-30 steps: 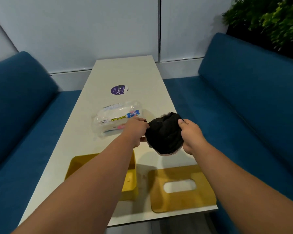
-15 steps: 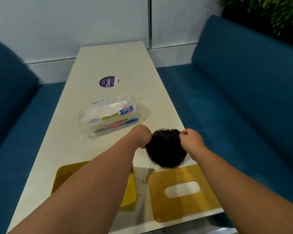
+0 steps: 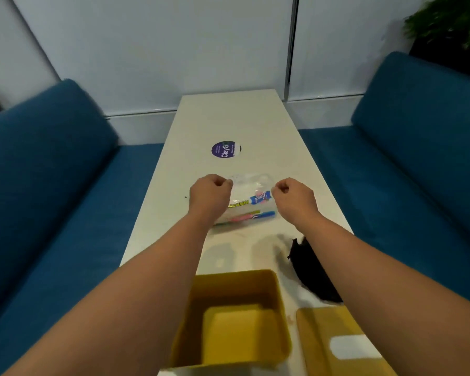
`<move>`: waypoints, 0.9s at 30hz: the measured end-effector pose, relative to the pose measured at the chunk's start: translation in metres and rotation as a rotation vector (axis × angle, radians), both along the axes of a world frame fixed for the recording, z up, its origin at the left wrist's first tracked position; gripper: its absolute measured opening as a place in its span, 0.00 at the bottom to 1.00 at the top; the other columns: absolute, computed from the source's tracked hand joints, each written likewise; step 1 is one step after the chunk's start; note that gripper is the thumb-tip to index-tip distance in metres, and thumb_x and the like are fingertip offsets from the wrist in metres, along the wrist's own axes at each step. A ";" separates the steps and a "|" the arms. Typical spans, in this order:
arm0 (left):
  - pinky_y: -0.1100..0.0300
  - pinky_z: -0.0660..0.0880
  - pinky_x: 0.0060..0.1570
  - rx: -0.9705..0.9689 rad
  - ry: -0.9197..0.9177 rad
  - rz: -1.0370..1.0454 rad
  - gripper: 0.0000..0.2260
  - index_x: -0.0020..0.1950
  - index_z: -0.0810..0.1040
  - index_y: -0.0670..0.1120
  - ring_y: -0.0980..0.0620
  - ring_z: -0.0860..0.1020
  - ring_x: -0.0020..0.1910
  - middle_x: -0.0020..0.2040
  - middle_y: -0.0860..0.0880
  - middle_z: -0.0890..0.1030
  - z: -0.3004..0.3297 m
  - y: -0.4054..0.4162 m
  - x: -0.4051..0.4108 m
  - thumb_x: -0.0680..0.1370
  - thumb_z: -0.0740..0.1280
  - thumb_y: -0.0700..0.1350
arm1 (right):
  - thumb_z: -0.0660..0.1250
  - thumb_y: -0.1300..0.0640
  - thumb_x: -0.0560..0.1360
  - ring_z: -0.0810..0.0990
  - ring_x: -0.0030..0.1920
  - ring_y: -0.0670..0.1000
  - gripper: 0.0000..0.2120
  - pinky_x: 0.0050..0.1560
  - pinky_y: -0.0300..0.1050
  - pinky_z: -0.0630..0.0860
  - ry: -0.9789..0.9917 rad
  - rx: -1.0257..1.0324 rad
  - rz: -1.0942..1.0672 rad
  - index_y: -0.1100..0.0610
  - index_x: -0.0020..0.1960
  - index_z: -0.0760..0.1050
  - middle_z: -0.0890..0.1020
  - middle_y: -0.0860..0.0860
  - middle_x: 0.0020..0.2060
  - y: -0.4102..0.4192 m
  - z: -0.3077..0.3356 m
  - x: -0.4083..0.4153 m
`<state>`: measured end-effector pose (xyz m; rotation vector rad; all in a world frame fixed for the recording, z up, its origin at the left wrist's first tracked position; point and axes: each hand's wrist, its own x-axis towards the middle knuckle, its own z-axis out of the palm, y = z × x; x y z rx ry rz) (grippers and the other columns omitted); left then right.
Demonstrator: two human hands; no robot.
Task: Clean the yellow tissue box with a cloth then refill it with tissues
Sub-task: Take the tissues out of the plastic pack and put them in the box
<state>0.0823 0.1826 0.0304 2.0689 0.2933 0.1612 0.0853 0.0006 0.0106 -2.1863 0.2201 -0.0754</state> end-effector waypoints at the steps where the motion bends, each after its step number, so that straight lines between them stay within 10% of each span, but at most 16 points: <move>1: 0.54 0.77 0.49 0.044 -0.034 0.087 0.09 0.47 0.80 0.46 0.48 0.79 0.45 0.42 0.51 0.80 -0.002 0.016 0.002 0.78 0.63 0.49 | 0.61 0.53 0.80 0.74 0.49 0.50 0.12 0.40 0.37 0.69 -0.008 -0.006 -0.009 0.56 0.60 0.75 0.79 0.51 0.54 0.005 -0.001 0.007; 9: 0.56 0.77 0.34 -0.108 0.233 0.348 0.05 0.47 0.78 0.47 0.46 0.80 0.44 0.46 0.47 0.81 -0.059 0.118 0.031 0.77 0.66 0.48 | 0.59 0.49 0.80 0.71 0.66 0.58 0.23 0.62 0.48 0.68 0.019 -0.070 -0.135 0.60 0.71 0.67 0.72 0.57 0.68 0.028 -0.025 0.062; 14: 0.45 0.79 0.53 -0.331 0.385 0.142 0.18 0.42 0.77 0.41 0.43 0.79 0.39 0.41 0.42 0.80 -0.089 0.117 0.049 0.75 0.69 0.57 | 0.59 0.41 0.79 0.74 0.54 0.57 0.23 0.51 0.48 0.70 0.175 -0.017 -0.162 0.59 0.62 0.72 0.77 0.57 0.57 0.032 -0.045 0.085; 27: 0.59 0.69 0.33 -0.255 0.414 0.051 0.30 0.42 0.77 0.42 0.48 0.75 0.38 0.40 0.48 0.77 -0.088 0.094 0.070 0.71 0.63 0.70 | 0.61 0.52 0.80 0.75 0.47 0.56 0.11 0.46 0.48 0.72 0.143 -0.011 -0.301 0.59 0.48 0.74 0.78 0.56 0.46 0.035 -0.077 0.101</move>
